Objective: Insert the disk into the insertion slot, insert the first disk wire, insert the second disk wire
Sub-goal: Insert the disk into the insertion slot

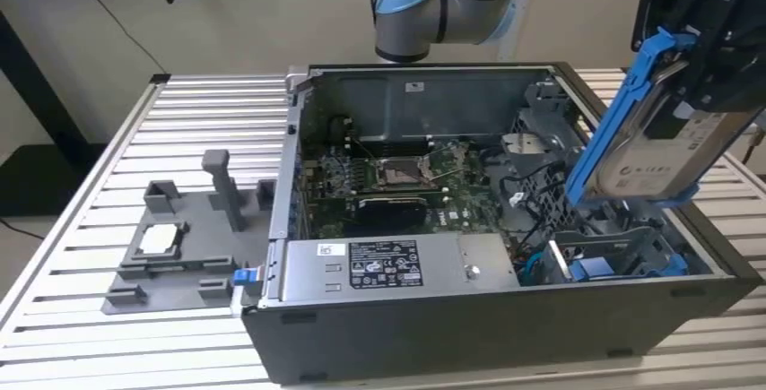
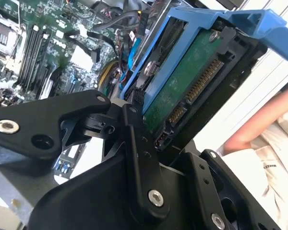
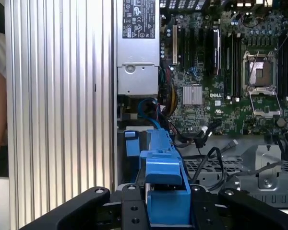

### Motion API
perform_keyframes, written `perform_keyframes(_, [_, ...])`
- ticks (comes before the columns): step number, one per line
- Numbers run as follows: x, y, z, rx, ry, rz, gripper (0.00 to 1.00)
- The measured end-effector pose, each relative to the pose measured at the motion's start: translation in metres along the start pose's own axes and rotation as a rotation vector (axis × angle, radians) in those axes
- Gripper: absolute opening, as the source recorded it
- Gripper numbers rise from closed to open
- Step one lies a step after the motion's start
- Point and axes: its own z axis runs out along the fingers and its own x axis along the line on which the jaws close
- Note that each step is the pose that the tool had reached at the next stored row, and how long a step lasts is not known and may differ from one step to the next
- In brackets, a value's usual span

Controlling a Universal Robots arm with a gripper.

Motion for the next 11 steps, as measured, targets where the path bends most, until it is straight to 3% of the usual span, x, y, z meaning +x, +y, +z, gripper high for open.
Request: perform_keyframes(11, [0.0063,-0.0049,0.0159,0.0000,0.0001,0.000,0.33])
